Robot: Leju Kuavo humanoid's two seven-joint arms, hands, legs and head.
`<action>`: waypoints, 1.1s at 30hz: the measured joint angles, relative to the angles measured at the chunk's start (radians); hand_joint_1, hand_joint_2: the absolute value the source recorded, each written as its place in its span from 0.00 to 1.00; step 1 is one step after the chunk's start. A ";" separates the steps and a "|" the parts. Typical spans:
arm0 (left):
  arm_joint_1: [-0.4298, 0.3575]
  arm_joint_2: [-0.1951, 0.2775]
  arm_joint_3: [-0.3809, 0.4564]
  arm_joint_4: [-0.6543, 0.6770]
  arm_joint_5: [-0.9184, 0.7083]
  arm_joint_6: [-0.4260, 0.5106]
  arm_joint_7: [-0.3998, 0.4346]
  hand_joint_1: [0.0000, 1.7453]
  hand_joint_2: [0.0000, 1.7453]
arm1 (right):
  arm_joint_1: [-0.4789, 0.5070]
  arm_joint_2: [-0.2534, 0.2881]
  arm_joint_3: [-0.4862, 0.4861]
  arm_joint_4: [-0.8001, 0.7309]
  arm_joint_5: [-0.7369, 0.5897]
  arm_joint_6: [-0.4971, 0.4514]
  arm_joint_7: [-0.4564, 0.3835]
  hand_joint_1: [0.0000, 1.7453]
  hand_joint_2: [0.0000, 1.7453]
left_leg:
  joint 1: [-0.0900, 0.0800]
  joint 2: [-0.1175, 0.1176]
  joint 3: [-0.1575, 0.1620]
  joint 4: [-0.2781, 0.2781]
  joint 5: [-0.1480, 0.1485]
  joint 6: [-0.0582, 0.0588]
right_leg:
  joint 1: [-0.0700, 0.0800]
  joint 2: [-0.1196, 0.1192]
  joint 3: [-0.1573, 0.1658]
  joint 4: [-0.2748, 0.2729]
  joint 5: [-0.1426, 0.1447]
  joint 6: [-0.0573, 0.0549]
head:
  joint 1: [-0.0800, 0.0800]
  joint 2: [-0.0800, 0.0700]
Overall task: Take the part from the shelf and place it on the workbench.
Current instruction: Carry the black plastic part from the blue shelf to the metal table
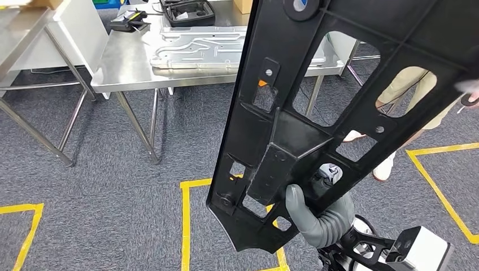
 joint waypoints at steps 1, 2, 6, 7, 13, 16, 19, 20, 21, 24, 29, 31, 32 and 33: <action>0.000 0.000 0.000 0.000 0.000 0.000 0.000 0.00 1.00 | 0.000 0.000 0.000 0.000 0.000 0.000 0.000 1.00 1.00 | -0.001 0.000 0.006 0.001 -0.006 -0.006 | -0.001 -0.005 0.036 -0.075 0.031 0.001 | 0.000 0.000; -0.001 0.000 0.000 0.000 0.000 0.001 0.000 0.00 1.00 | 0.000 0.000 0.000 0.000 0.000 0.000 0.000 1.00 1.00 | -0.002 0.000 0.011 0.002 -0.013 -0.012 | -0.001 -0.008 0.064 -0.132 0.051 -0.002 | 0.000 0.000; -0.002 0.000 0.000 0.000 0.000 0.002 0.000 0.00 1.00 | 0.000 0.000 0.001 0.000 0.000 -0.001 0.000 1.00 1.00 | -0.002 0.003 0.016 0.000 -0.028 -0.034 | 0.006 -0.001 0.083 -0.173 0.046 -0.030 | -0.002 0.000; -0.003 0.000 0.000 0.000 0.000 0.002 0.000 0.00 1.00 | -0.001 0.000 0.001 0.000 0.000 -0.001 0.000 1.00 1.00 | 0.000 0.004 0.015 0.008 -0.034 -0.039 | 0.006 0.001 0.087 -0.174 0.044 -0.037 | -0.003 0.000; -0.005 0.000 0.001 0.000 0.001 0.003 -0.002 0.00 1.00 | -0.001 0.000 0.004 0.000 0.000 -0.002 0.000 1.00 1.00 | 0.001 0.003 -0.177 0.331 -0.131 -0.047 | 0.010 0.005 0.110 -0.175 0.023 -0.058 | -0.007 0.000; -0.003 0.000 0.001 0.000 0.000 0.003 -0.002 0.00 1.00 | -0.001 0.000 0.008 0.000 0.002 -0.004 0.000 1.00 1.00 | -0.009 0.000 -0.135 0.177 -0.015 -0.023 | 0.015 0.012 0.133 -0.176 0.008 -0.056 | -0.007 0.000; 0.002 0.001 0.000 0.000 0.000 0.003 -0.002 0.00 1.00 | 0.001 0.000 0.008 0.000 0.004 -0.007 0.000 1.00 1.00 | -0.021 -0.002 -0.079 0.030 0.040 -0.004 | 0.017 0.017 0.142 -0.176 -0.007 -0.044 | -0.007 0.000; 0.002 0.001 0.000 0.000 0.000 0.003 -0.002 0.00 1.00 | 0.002 0.000 0.008 0.000 0.004 -0.008 0.000 1.00 1.00 | -0.023 -0.002 -0.077 0.026 0.034 -0.002 | 0.017 0.018 0.142 -0.177 -0.010 -0.039 | -0.007 0.000; 0.003 0.001 0.000 0.000 0.000 0.003 -0.002 0.00 1.00 | 0.002 0.000 0.008 -0.001 0.006 -0.008 -0.001 1.00 1.00 | -0.023 -0.002 -0.074 0.023 0.034 0.000 | 0.016 0.018 0.143 -0.178 -0.014 -0.033 | -0.007 0.000; 0.004 0.001 0.000 0.000 -0.001 0.004 -0.002 0.00 1.00 | 0.005 -0.001 0.008 -0.003 0.012 -0.011 -0.002 1.00 1.00 | -0.016 -0.002 -0.052 0.010 0.031 0.014 | 0.015 0.011 0.120 -0.112 -0.050 -0.018 | -0.006 0.000; 0.013 -0.001 0.000 0.000 -0.002 0.004 -0.003 0.00 1.00 | 0.023 -0.002 0.008 -0.004 0.021 -0.016 -0.002 1.00 1.00 | -0.014 -0.002 -0.021 0.009 0.004 0.019 | 0.011 0.007 -0.030 0.118 -0.102 -0.007 | -0.005 0.000; 0.015 -0.001 0.000 0.000 -0.002 0.004 -0.004 0.00 1.00 | 0.027 -0.002 0.008 -0.005 0.023 -0.017 -0.002 1.00 1.00 | -0.012 -0.003 0.000 0.009 -0.011 0.014 | 0.010 0.001 0.015 -0.010 -0.009 -0.007 | -0.005 0.000; 0.015 -0.001 0.000 0.000 -0.002 0.004 -0.004 0.00 1.00 | 0.028 -0.002 0.008 -0.006 0.024 -0.017 -0.003 1.00 1.00 | -0.014 -0.003 0.008 0.010 -0.020 0.009 | 0.012 -0.003 0.047 -0.083 0.026 -0.009 | -0.006 0.000; 0.015 -0.001 0.000 0.000 -0.002 0.004 -0.006 0.00 1.00 | 0.030 -0.003 0.008 -0.007 0.025 -0.018 -0.003 1.00 1.00 | -0.016 -0.003 0.012 0.010 -0.028 0.005 | 0.013 -0.005 0.071 -0.136 0.046 -0.014 | -0.006 0.000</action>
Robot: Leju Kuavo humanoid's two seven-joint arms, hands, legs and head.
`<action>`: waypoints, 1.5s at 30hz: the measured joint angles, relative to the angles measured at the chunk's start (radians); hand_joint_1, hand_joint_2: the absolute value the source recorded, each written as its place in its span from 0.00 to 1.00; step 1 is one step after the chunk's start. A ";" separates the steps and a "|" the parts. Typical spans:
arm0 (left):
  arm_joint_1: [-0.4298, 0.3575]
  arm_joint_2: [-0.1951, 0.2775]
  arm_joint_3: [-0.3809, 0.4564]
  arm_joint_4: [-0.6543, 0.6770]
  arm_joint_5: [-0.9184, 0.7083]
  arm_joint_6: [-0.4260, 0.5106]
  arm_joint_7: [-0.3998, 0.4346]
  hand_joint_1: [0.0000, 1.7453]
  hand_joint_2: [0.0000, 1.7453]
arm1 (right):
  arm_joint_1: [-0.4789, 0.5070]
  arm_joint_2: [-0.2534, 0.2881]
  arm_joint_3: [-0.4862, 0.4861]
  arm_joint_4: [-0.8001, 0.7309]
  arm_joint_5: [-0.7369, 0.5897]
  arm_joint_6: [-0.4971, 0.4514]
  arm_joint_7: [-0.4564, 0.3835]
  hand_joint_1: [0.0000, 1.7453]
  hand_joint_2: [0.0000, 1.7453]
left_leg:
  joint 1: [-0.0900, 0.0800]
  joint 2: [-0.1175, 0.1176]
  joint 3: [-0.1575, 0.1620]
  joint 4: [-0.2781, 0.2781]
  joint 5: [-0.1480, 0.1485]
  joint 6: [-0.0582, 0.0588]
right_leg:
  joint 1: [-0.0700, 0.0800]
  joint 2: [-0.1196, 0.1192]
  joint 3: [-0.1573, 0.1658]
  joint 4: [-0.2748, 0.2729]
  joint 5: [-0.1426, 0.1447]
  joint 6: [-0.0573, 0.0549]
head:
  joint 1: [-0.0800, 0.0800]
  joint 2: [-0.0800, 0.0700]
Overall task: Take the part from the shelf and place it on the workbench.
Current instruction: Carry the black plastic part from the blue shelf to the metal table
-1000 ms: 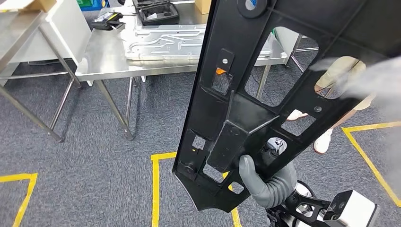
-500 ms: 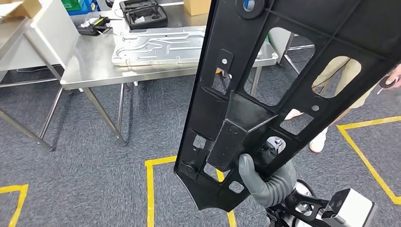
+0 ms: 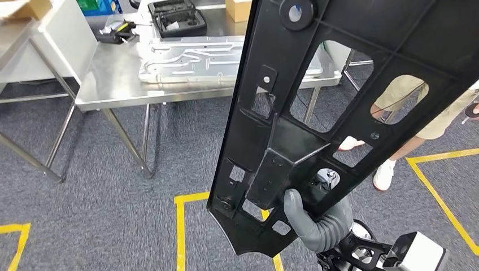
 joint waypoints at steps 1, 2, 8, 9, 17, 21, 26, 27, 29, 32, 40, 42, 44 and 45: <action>0.000 0.000 0.000 0.000 0.000 0.000 -0.002 0.00 1.00 | 0.003 0.000 0.000 -0.001 0.001 -0.001 0.000 1.00 1.00 | -0.002 0.000 0.002 0.000 -0.006 -0.005 | 0.002 -0.001 0.012 -0.028 0.005 -0.007 | -0.001 0.000; 0.000 0.000 0.000 0.000 0.000 0.000 -0.003 0.00 1.00 | 0.006 0.000 0.000 -0.002 0.003 -0.001 -0.001 1.00 1.00 | -0.003 0.001 0.003 -0.002 -0.010 -0.010 | 0.005 0.001 0.014 -0.033 -0.002 -0.014 | -0.002 0.000; -0.001 0.000 0.000 0.000 0.001 0.002 -0.008 0.00 1.00 | 0.015 -0.001 0.000 -0.010 0.009 -0.002 -0.002 1.00 1.00 | 0.006 0.002 -0.093 0.200 -0.100 -0.042 | -0.002 0.006 0.039 -0.038 -0.024 -0.047 | -0.007 0.000; -0.003 0.000 0.000 0.000 0.001 0.002 -0.010 0.00 1.00 | 0.019 -0.001 0.000 -0.010 0.009 -0.002 -0.002 1.00 1.00 | 0.008 0.002 -0.139 0.272 -0.119 -0.045 | -0.002 0.006 0.045 -0.038 -0.029 -0.048 | -0.007 0.000; -0.004 0.000 0.001 0.000 0.002 0.001 -0.008 0.00 1.00 | 0.024 -0.002 0.001 -0.010 0.008 0.002 -0.004 1.00 1.00 | -0.005 -0.001 -0.089 0.022 0.060 -0.013 | 0.002 0.020 0.105 -0.044 -0.077 -0.024 | -0.008 0.000; -0.009 0.001 0.001 0.000 0.000 0.000 -0.006 0.00 1.00 | 0.011 -0.002 0.000 -0.010 -0.001 0.007 -0.006 1.00 1.00 | 0.001 -0.003 -0.062 0.005 0.053 0.007 | 0.001 0.015 0.096 0.007 -0.098 -0.007 | -0.007 0.000; -0.009 0.000 0.000 0.000 -0.004 -0.003 -0.003 0.00 1.00 | 0.010 -0.002 -0.001 -0.010 -0.004 0.008 -0.007 1.00 1.00 | 0.002 -0.003 -0.032 0.003 0.030 0.016 | -0.002 0.011 -0.073 0.254 -0.186 0.007 | -0.007 0.000; -0.008 0.000 0.000 0.000 -0.004 -0.003 -0.003 0.00 1.00 | 0.011 -0.002 -0.001 -0.010 -0.004 0.008 -0.007 1.00 1.00 | 0.002 -0.003 -0.022 0.003 0.022 0.014 | -0.002 0.011 -0.077 0.228 -0.161 0.007 | -0.007 0.000; -0.006 0.000 0.000 0.000 -0.004 -0.003 -0.003 0.00 1.00 | 0.011 -0.002 -0.001 -0.009 -0.004 0.008 -0.008 1.00 1.00 | 0.004 -0.003 -0.001 0.003 0.005 0.009 | -0.004 0.006 -0.042 0.095 -0.060 0.007 | -0.006 0.000; -0.007 0.000 0.000 0.000 -0.004 -0.003 -0.003 0.00 1.00 | 0.015 -0.003 -0.001 -0.009 -0.004 0.008 -0.009 1.00 1.00 | 0.001 -0.004 0.017 0.007 -0.016 -0.007 | -0.001 -0.002 -0.008 -0.026 0.012 -0.009 | -0.009 0.000; -0.016 0.000 0.000 0.000 -0.002 0.000 -0.005 0.00 1.00 | 0.016 -0.003 -0.002 -0.010 -0.004 0.008 -0.012 1.00 1.00 | 0.008 -0.003 -0.166 0.312 -0.109 -0.042 | -0.001 0.004 0.025 -0.030 -0.014 -0.047 | -0.012 0.000; -0.018 0.000 0.000 0.000 -0.001 0.000 -0.006 0.00 1.00 | 0.017 -0.004 -0.002 -0.010 -0.004 0.008 -0.012 1.00 1.00 | 0.008 -0.003 -0.188 0.306 -0.100 -0.040 | 0.000 0.006 0.041 -0.030 -0.027 -0.046 | -0.013 0.000; -0.017 0.001 0.000 0.000 -0.001 0.000 -0.004 0.00 1.00 | 0.017 -0.004 -0.002 -0.010 -0.004 0.008 -0.013 1.00 1.00 | 0.004 -0.003 -0.144 0.167 -0.009 -0.026 | 0.001 0.008 0.062 -0.031 -0.041 -0.043 | -0.013 0.000; -0.015 0.001 0.000 0.000 -0.001 0.000 -0.004 0.00 1.00 | 0.017 -0.004 -0.002 -0.009 -0.004 0.008 -0.014 1.00 1.00 | 0.000 -0.003 -0.120 0.098 0.030 -0.019 | 0.002 0.009 0.070 -0.031 -0.047 -0.040 | -0.012 0.000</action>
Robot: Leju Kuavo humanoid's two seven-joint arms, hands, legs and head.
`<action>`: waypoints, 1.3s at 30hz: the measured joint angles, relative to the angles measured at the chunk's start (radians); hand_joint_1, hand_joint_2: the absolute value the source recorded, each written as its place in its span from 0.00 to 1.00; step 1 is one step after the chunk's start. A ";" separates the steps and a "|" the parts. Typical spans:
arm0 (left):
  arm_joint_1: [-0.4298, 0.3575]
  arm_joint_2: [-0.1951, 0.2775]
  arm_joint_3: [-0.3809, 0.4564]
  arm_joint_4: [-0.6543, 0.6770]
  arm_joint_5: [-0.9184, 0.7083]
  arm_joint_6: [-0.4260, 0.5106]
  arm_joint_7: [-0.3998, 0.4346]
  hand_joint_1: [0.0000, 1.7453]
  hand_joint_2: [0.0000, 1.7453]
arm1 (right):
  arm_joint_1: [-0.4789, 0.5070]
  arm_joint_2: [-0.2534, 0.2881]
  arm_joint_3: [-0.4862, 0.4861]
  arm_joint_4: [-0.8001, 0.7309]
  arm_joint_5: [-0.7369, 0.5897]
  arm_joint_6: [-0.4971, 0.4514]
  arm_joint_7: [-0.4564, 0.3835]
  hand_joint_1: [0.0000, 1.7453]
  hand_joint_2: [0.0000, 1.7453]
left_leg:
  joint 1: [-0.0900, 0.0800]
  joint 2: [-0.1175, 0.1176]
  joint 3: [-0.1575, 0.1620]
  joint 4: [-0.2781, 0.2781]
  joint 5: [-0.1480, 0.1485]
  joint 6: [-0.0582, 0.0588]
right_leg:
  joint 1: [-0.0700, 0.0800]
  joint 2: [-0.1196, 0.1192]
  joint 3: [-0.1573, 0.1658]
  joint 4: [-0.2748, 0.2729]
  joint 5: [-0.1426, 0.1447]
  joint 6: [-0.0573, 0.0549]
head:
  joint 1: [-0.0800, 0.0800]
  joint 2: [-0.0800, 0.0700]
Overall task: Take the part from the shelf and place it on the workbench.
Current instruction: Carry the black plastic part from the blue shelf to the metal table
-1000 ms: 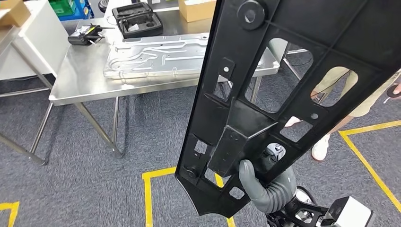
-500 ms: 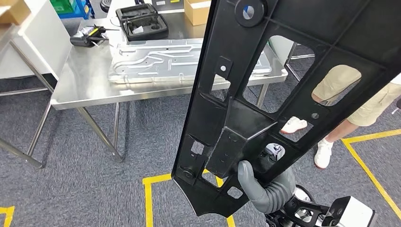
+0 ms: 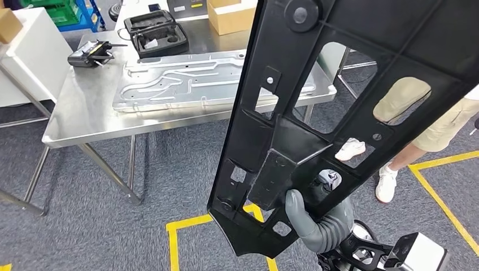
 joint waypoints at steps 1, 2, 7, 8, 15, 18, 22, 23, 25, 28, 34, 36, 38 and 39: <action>0.001 0.001 0.000 0.000 0.000 0.000 0.000 0.00 1.00 | 0.000 0.000 0.000 0.000 0.000 0.000 -0.001 1.00 1.00 | -0.004 0.000 0.017 -0.050 0.023 0.006 | 0.000 0.001 0.005 -0.002 -0.005 0.004 | 0.000 0.000; 0.001 0.001 0.000 0.000 0.000 0.000 0.001 0.00 1.00 | 0.000 0.000 0.000 0.000 0.000 0.000 -0.001 1.00 1.00 | -0.008 -0.001 0.023 -0.075 0.033 0.011 | -0.001 0.002 0.007 -0.003 -0.007 0.010 | 0.000 0.000; 0.000 0.003 0.000 0.000 0.001 0.000 0.007 0.00 1.00 | -0.008 0.000 -0.002 0.001 -0.003 0.000 -0.004 1.00 1.00 | -0.001 -0.002 0.061 -0.094 0.034 0.034 | -0.003 0.000 -0.020 0.083 -0.028 0.036 | 0.002 0.000; -0.002 0.003 0.000 0.000 0.002 0.000 0.007 0.00 1.00 | -0.011 0.000 -0.003 0.001 -0.005 0.000 -0.005 1.00 1.00 | 0.000 -0.002 0.067 -0.096 0.030 0.037 | -0.004 -0.001 -0.053 0.144 -0.051 0.040 | 0.002 0.000; -0.004 0.003 0.000 0.000 0.003 -0.001 0.008 0.00 1.00 | -0.014 0.000 -0.007 0.003 -0.009 0.000 -0.005 1.00 1.00 | 0.004 -0.005 0.117 -0.095 -0.017 0.027 | -0.011 -0.005 -0.103 0.091 0.026 0.053 | 0.002 0.000; -0.006 0.003 0.000 0.000 0.003 -0.001 0.009 0.00 1.00 | -0.016 0.000 -0.008 0.004 -0.009 0.001 -0.005 1.00 1.00 | 0.001 -0.003 0.129 -0.092 -0.036 0.008 | -0.005 -0.008 -0.067 0.001 0.038 0.035 | 0.001 0.000; -0.009 0.004 0.000 0.000 0.004 -0.001 0.009 0.00 1.00 | -0.020 0.000 -0.009 0.004 -0.009 0.001 -0.005 1.00 1.00 | 0.006 -0.001 0.106 -0.013 -0.056 -0.010 | -0.008 -0.005 -0.033 -0.004 0.026 0.005 | -0.001 0.000; -0.010 0.004 0.000 0.000 0.004 -0.001 0.009 0.00 1.00 | -0.022 0.000 -0.009 0.004 -0.009 0.002 -0.005 1.00 1.00 | 0.008 -0.001 0.069 0.048 -0.069 -0.014 | -0.009 -0.006 -0.024 -0.004 0.020 0.001 | -0.002 0.000; -0.009 0.003 0.000 0.000 0.005 -0.001 0.008 0.00 1.00 | -0.023 0.000 -0.009 0.004 -0.010 0.003 -0.005 1.00 1.00 | 0.010 -0.001 -0.025 0.181 -0.114 -0.023 | -0.009 -0.005 -0.007 -0.004 0.003 -0.002 | -0.004 0.000; -0.010 0.003 0.000 0.000 0.008 0.000 0.006 0.00 1.00 | -0.022 0.000 -0.009 0.005 -0.011 0.004 -0.005 1.00 1.00 | 0.010 -0.001 -0.087 0.189 -0.125 -0.022 | -0.009 -0.002 0.035 -0.004 -0.031 0.001 | -0.004 0.000; -0.004 0.004 0.000 0.000 0.009 0.000 0.007 0.00 1.00 | -0.025 0.000 -0.009 0.008 -0.016 0.004 -0.005 1.00 1.00 | -0.001 -0.001 -0.030 -0.066 0.081 0.003 | -0.004 0.009 0.104 -0.017 -0.085 0.025 | -0.005 0.000; -0.005 0.004 0.000 0.000 0.009 0.001 0.007 0.00 1.00 | -0.027 0.001 -0.009 0.008 -0.018 0.005 -0.006 1.00 1.00 | 0.003 -0.001 -0.010 -0.075 0.072 0.016 | -0.005 0.006 0.097 0.015 -0.076 0.033 | -0.005 0.000; -0.005 0.005 0.000 0.000 0.009 0.001 0.007 0.00 1.00 | -0.030 0.001 -0.010 0.008 -0.019 0.005 -0.006 1.00 1.00 | 0.006 -0.002 0.015 -0.082 0.059 0.031 | -0.006 0.002 0.036 0.125 -0.081 0.037 | -0.004 0.000; -0.005 0.005 0.000 0.000 0.009 0.001 0.007 0.00 1.00 | -0.030 0.001 -0.010 0.008 -0.019 0.005 -0.006 1.00 1.00 | 0.005 -0.003 0.026 -0.084 0.050 0.035 | -0.006 0.001 -0.012 0.197 -0.100 0.039 | -0.004 0.000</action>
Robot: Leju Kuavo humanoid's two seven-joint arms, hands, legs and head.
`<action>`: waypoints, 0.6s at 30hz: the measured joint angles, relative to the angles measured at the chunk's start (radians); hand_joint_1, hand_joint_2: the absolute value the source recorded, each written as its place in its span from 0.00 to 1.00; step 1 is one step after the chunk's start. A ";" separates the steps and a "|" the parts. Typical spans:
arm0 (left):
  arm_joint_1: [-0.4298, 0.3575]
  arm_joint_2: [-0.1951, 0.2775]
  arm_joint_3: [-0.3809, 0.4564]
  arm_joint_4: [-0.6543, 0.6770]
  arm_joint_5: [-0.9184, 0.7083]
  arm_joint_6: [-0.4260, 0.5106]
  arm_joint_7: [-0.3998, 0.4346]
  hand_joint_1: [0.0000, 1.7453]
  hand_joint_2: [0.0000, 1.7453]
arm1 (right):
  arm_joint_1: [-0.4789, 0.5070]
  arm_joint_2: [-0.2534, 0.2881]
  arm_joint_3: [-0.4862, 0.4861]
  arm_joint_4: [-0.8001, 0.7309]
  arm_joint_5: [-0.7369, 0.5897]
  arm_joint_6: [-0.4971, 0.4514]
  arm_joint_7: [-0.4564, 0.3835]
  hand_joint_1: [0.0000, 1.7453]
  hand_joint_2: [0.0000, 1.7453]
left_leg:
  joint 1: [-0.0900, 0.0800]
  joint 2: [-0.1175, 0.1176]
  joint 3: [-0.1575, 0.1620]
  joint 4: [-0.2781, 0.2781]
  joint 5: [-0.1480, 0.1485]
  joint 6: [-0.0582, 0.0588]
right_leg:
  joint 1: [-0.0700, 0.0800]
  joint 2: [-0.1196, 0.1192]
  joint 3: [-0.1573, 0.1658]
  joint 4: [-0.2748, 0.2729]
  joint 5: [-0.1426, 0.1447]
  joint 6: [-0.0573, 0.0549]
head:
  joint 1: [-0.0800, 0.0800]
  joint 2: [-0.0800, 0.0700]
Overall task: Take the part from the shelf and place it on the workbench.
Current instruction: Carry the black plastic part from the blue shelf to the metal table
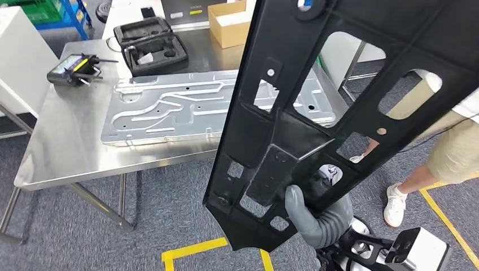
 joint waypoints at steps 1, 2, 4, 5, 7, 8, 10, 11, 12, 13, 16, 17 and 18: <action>0.001 0.000 0.000 0.000 0.000 0.000 0.000 0.00 1.00 | 0.000 0.000 0.000 0.000 0.000 0.000 0.000 1.00 1.00 | 0.000 -0.001 0.012 -0.001 -0.011 0.002 | 0.000 0.000 -0.048 0.061 -0.033 0.002 | 0.000 0.000; 0.002 0.000 0.000 0.000 0.000 0.000 0.000 0.00 1.00 | 0.001 0.000 0.000 0.000 0.000 0.000 0.000 1.00 1.00 | 0.000 -0.003 0.027 -0.001 -0.023 0.002 | 0.000 0.000 -0.089 0.099 -0.068 0.004 | 0.000 0.000; 0.004 0.000 0.000 0.000 0.000 0.000 0.000 0.00 1.00 | 0.001 0.000 0.000 0.000 -0.001 0.000 0.000 1.00 1.00 | 0.002 -0.009 0.063 -0.001 -0.051 -0.001 | -0.002 -0.001 -0.128 0.082 -0.093 0.008 | 0.000 0.000; 0.005 0.000 0.000 0.000 0.000 0.000 0.000 0.00 1.00 | 0.001 0.000 0.000 0.000 -0.001 0.000 0.000 1.00 1.00 | 0.002 -0.011 0.084 -0.001 -0.067 -0.004 | -0.004 -0.002 -0.128 0.031 -0.061 0.009 | 0.000 0.000; 0.005 0.000 0.000 0.000 0.000 0.000 0.000 0.00 1.00 | 0.002 0.000 0.000 0.001 -0.001 0.000 0.000 1.00 1.00 | 0.001 -0.013 0.119 0.001 -0.100 -0.012 | -0.008 -0.009 -0.119 -0.099 0.075 0.010 | 0.000 0.000; 0.005 0.000 0.000 0.000 0.001 0.000 0.000 0.00 1.00 | 0.004 0.000 0.000 0.002 -0.001 0.000 0.001 1.00 1.00 | -0.001 -0.013 0.133 0.001 -0.117 -0.018 | -0.007 -0.013 -0.114 -0.144 0.136 0.008 | 0.000 0.000; 0.004 0.000 0.000 0.000 0.002 0.000 0.000 0.00 1.00 | 0.004 0.000 0.001 0.004 -0.001 0.000 0.001 1.00 1.00 | -0.003 -0.013 0.157 0.008 -0.137 -0.032 | -0.003 -0.018 -0.105 -0.176 0.178 -0.003 | -0.001 0.000; 0.002 0.000 0.000 0.000 0.002 0.001 0.000 0.00 1.00 | 0.002 0.000 0.001 0.004 -0.001 0.001 0.001 1.00 1.00 | -0.002 -0.011 0.161 0.014 -0.140 -0.037 | -0.002 -0.016 -0.095 -0.176 0.173 -0.010 | -0.002 0.000; 0.000 0.000 0.000 0.000 0.003 0.001 0.000 0.00 1.00 | 0.000 0.000 0.001 0.004 -0.001 0.001 0.001 1.00 1.00 | 0.001 -0.010 0.159 0.035 -0.136 -0.042 | -0.003 -0.014 -0.086 -0.177 0.167 -0.018 | -0.002 0.000; -0.003 0.000 0.000 0.000 0.003 0.001 -0.001 0.00 1.00 | -0.002 0.000 0.001 0.004 -0.001 0.002 0.000 1.00 1.00 | 0.003 -0.009 0.143 0.069 -0.134 -0.046 | -0.003 -0.014 -0.077 -0.178 0.161 -0.025 | -0.003 0.000; -0.002 -0.001 0.000 0.000 0.003 0.002 -0.002 0.00 1.00 | -0.003 0.000 0.001 0.004 -0.001 0.004 0.000 1.00 1.00 | 0.006 -0.005 0.023 0.251 -0.186 -0.058 | -0.003 -0.011 -0.051 -0.179 0.136 -0.038 | -0.003 0.000; 0.000 -0.001 0.000 0.000 0.005 0.002 -0.003 0.00 1.00 | -0.002 0.000 0.001 0.004 -0.001 0.004 0.000 1.00 1.00 | 0.007 -0.005 -0.024 0.303 -0.222 -0.061 | -0.003 -0.010 -0.040 -0.179 0.126 -0.039 | -0.003 0.000; 0.001 -0.001 0.000 0.000 0.006 0.002 -0.005 0.00 1.00 | -0.002 0.000 0.001 0.004 -0.001 0.005 0.000 1.00 1.00 | 0.007 -0.004 -0.057 0.328 -0.252 -0.062 | -0.003 -0.009 -0.028 -0.179 0.116 -0.039 | -0.003 0.000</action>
